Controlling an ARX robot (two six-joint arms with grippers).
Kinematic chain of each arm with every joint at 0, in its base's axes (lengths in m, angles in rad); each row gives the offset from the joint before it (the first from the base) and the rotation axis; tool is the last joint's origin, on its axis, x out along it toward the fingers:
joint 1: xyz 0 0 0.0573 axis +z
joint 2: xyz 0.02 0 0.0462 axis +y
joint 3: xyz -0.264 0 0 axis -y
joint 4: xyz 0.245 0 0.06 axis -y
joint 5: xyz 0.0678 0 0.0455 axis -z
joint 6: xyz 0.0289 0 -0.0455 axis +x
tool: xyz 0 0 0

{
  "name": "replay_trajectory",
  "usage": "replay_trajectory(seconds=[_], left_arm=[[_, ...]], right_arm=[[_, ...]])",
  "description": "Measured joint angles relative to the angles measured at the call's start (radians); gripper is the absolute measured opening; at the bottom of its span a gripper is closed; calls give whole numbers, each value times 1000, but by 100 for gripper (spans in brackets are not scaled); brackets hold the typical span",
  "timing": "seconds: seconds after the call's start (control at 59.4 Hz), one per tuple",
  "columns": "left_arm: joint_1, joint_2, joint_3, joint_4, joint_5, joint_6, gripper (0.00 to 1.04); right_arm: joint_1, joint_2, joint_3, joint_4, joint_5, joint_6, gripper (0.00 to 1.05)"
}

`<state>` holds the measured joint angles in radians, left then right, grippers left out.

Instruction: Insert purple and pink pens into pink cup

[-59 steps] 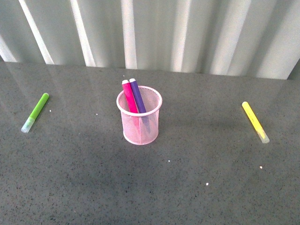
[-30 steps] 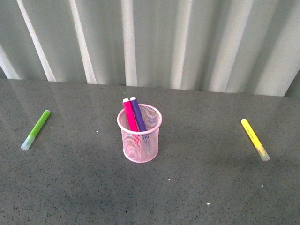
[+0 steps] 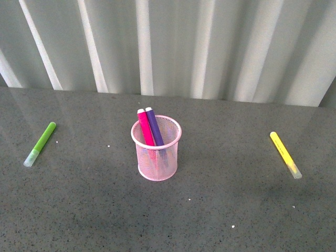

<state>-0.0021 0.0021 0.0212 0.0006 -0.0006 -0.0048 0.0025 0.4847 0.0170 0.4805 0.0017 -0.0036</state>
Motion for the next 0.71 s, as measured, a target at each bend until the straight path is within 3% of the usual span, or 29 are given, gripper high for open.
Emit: replay_trajectory(seconds=[0.707], left_arm=[[0,0,0,0,0,0,98]], right_arm=[[0,-278,0,-271,0,0,3]])
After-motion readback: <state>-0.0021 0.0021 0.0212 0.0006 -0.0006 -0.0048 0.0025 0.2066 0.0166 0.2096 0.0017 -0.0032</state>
